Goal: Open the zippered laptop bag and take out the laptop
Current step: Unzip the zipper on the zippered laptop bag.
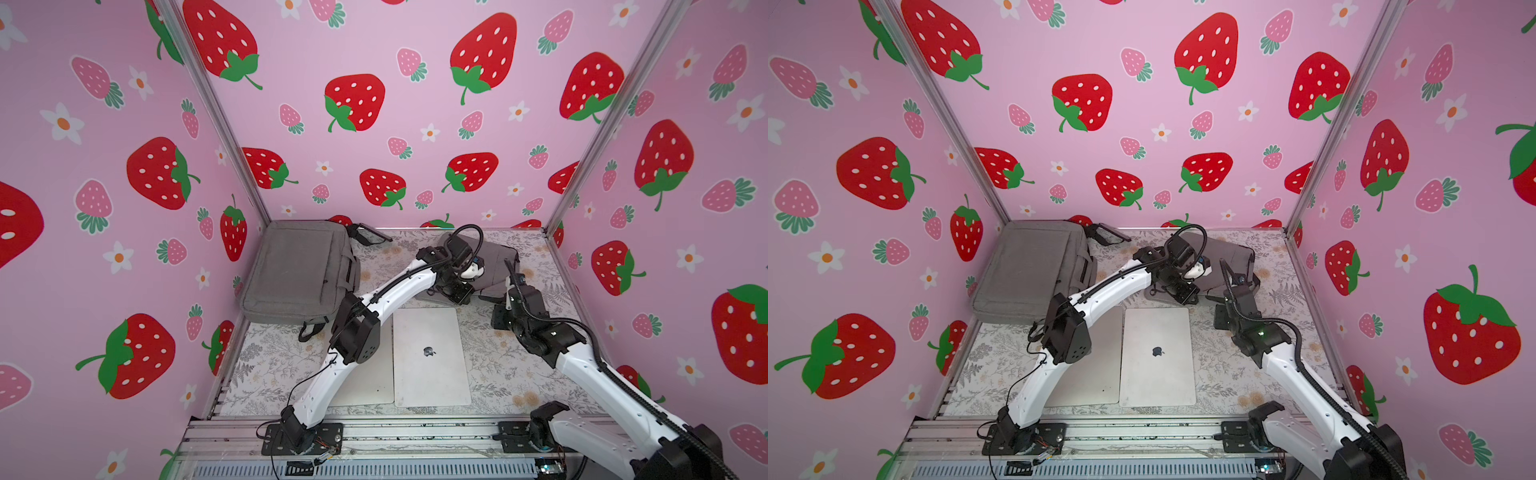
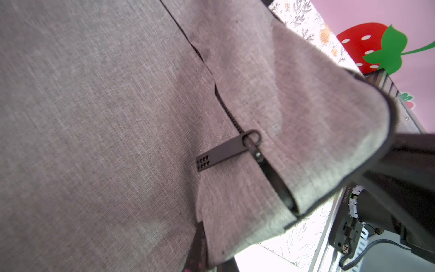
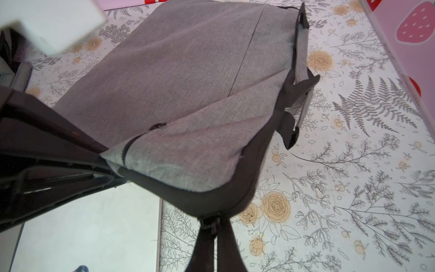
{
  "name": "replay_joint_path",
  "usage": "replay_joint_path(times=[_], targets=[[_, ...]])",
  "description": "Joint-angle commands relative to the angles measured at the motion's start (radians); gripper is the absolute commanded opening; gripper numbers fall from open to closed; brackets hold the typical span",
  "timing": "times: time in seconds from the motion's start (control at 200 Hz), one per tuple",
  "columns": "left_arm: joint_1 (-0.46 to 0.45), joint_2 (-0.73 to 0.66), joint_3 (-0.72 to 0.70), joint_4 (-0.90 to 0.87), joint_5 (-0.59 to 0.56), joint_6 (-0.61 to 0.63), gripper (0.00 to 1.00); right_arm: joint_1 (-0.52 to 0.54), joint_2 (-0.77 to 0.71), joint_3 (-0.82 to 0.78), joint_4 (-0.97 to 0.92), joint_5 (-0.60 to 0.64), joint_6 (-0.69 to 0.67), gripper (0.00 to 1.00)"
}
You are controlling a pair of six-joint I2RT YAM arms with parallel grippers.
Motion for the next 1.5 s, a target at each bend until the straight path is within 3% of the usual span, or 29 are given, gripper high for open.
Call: replay_joint_path(times=[0.0,0.235,0.39,0.665,0.85,1.0,1.166,1.321,1.496], targets=[[0.035,-0.086,-0.024,-0.068,-0.031,-0.017,0.00,-0.058,-0.035,-0.024,-0.095,0.089,0.042,0.00],[0.038,-0.123,-0.072,-0.066,-0.072,0.014,0.00,-0.153,-0.017,-0.016,-0.091,-0.002,0.031,0.00],[0.045,-0.155,-0.147,-0.061,-0.164,0.056,0.00,-0.217,-0.007,-0.011,-0.107,-0.059,0.033,0.00],[0.065,-0.186,-0.254,-0.040,-0.249,0.100,0.00,-0.226,-0.011,-0.002,-0.162,-0.089,0.037,0.00],[0.065,-0.163,-0.227,-0.037,-0.227,0.079,0.00,-0.192,-0.055,-0.057,-0.049,-0.265,0.004,0.00],[0.049,-0.133,-0.184,-0.039,-0.205,0.076,0.00,-0.090,-0.026,-0.026,-0.041,-0.238,0.001,0.00],[0.044,-0.127,-0.181,-0.039,-0.221,0.089,0.00,-0.057,0.016,0.008,-0.069,-0.207,0.004,0.00],[0.066,-0.164,-0.260,-0.006,-0.253,0.098,0.00,-0.081,0.028,0.032,-0.182,-0.128,0.021,0.00],[0.096,-0.255,-0.375,0.064,-0.238,0.109,0.00,-0.185,0.060,0.003,-0.190,-0.195,0.031,0.00]])
